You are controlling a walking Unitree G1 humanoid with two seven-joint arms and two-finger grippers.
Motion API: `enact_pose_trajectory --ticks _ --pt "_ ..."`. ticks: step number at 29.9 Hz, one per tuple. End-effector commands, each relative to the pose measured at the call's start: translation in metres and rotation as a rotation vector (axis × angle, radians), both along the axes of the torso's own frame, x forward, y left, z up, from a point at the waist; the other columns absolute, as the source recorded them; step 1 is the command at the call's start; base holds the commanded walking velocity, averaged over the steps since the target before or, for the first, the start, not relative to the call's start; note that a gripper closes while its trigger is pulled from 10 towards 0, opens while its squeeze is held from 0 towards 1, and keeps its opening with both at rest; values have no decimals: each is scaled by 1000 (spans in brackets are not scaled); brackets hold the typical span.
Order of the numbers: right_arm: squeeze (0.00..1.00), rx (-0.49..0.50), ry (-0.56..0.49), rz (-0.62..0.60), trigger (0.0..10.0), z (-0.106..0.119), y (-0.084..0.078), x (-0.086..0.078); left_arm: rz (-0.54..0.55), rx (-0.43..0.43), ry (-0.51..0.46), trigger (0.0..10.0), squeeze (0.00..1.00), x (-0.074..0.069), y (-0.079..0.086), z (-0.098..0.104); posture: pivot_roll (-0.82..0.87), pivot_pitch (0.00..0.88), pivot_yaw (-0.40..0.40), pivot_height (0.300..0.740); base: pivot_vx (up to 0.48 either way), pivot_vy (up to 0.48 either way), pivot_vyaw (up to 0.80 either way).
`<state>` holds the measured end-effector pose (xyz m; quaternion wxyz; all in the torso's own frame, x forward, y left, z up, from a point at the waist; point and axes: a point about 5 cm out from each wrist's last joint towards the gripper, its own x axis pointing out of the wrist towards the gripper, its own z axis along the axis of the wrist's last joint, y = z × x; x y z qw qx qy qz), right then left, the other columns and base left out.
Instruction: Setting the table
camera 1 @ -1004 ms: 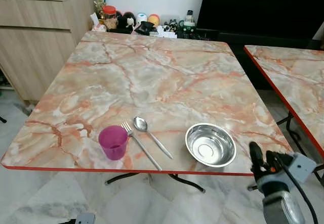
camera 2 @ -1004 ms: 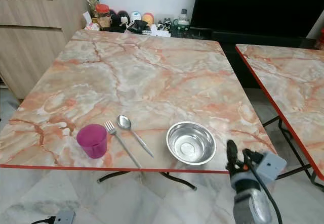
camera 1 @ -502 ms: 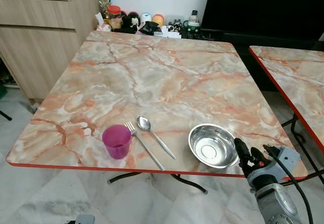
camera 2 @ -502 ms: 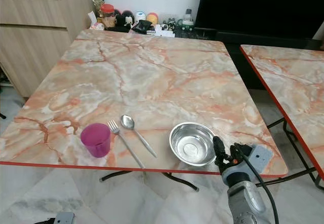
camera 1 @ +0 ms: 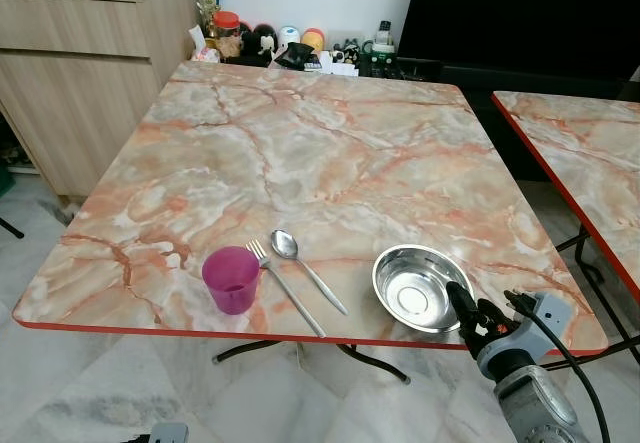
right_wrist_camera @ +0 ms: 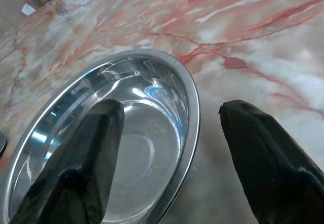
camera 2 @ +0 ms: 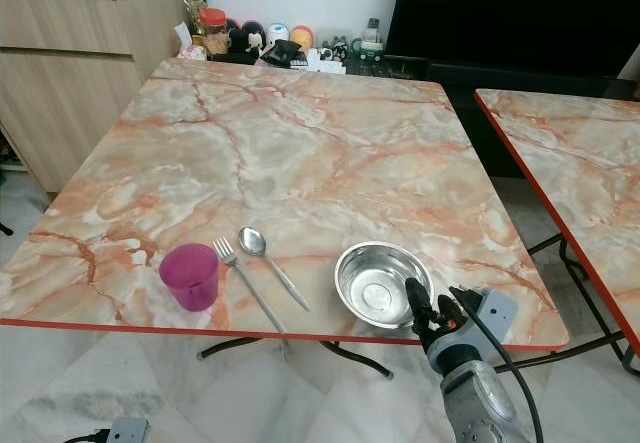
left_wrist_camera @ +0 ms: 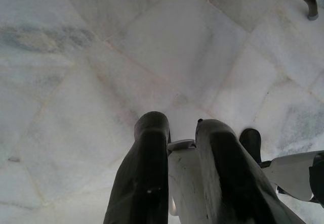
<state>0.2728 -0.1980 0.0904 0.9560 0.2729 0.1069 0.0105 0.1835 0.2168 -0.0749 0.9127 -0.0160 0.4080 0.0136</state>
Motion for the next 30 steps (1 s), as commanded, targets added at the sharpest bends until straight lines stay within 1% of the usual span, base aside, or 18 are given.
enact_pose_trajectory --ticks 1,18,19,20,21,22,23,30 --pt "0 3 22 -3 10000 -4 -3 -1 -9 -5 15 10000 0 -3 -2 -2 58 95 -76 740 0 0 0" --pt "0 43 50 1 10000 -11 4 6 -9 -4 17 10000 0 -4 -3 -3 65 104 -76 740 0 0 0" --pt "0 44 51 1 8118 -11 4 6 -9 -4 18 10000 0 -4 -3 -3 67 104 -75 740 0 0 0" --pt "0 45 52 1 3686 -11 5 7 -8 -4 18 10000 0 -4 -2 -3 67 104 -75 740 0 0 0" --pt "0 49 54 2 2784 -12 6 7 -8 -4 18 10000 0 -4 -2 -3 67 104 -75 740 0 0 0" --pt "0 50 55 3 2784 -12 6 7 -8 -4 18 10000 0 -4 -2 -3 67 104 -75 740 0 0 0" --pt "0 50 59 6 10000 -13 7 7 -8 -3 19 10000 0 -4 -2 -3 69 105 -74 740 0 0 0" --pt "0 54 66 8 10000 -15 9 8 -8 -3 21 10000 0 -5 -2 -3 71 106 -74 740 0 0 0"
